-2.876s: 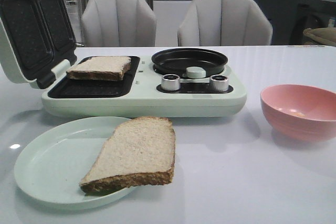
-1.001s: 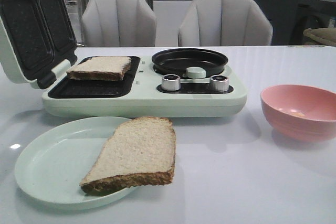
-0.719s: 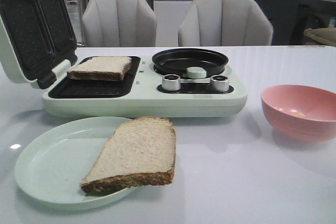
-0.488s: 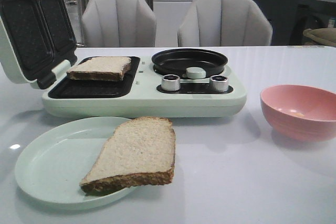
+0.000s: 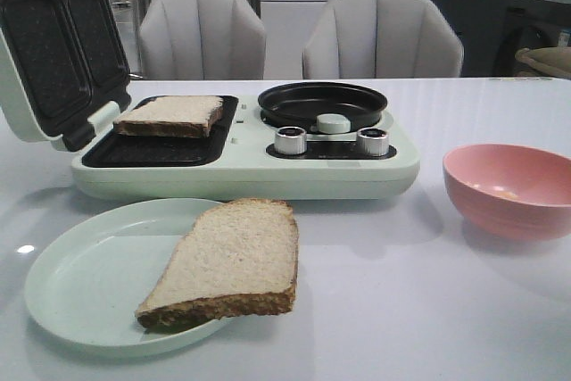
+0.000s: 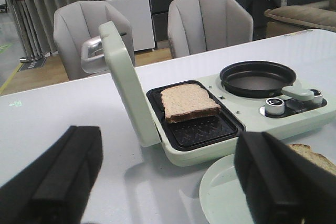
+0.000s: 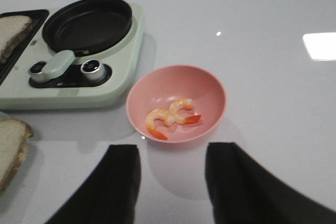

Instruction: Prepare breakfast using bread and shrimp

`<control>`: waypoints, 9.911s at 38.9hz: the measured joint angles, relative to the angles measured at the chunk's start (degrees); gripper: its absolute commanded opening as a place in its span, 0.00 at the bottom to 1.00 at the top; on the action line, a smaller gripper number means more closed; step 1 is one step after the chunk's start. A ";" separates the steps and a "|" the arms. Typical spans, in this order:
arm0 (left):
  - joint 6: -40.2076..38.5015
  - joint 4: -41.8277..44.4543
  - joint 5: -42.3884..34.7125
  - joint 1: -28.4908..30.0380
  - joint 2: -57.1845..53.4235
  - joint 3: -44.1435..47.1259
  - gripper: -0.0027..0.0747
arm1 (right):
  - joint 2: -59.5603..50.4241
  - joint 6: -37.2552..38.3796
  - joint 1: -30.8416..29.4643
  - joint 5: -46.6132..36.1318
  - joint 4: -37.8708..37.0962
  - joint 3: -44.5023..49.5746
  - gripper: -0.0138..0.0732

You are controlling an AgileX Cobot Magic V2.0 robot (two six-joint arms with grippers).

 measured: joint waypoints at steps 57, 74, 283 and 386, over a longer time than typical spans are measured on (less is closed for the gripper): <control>0.00 0.00 -0.07 0.00 0.00 0.00 0.76 | 76.40 -49.42 17.51 3.43 71.24 -27.99 0.73; 0.00 -0.09 -0.07 0.00 0.00 0.00 0.76 | 79.91 -49.71 20.07 4.23 71.46 -31.49 0.36; 0.00 -4.99 -0.20 0.00 40.29 -25.58 0.76 | -21.34 -0.47 12.57 -9.70 -8.30 10.32 0.61; 21.20 -46.85 -2.03 14.38 91.48 -57.23 0.19 | -21.34 -0.47 12.57 -9.70 -8.30 10.32 0.61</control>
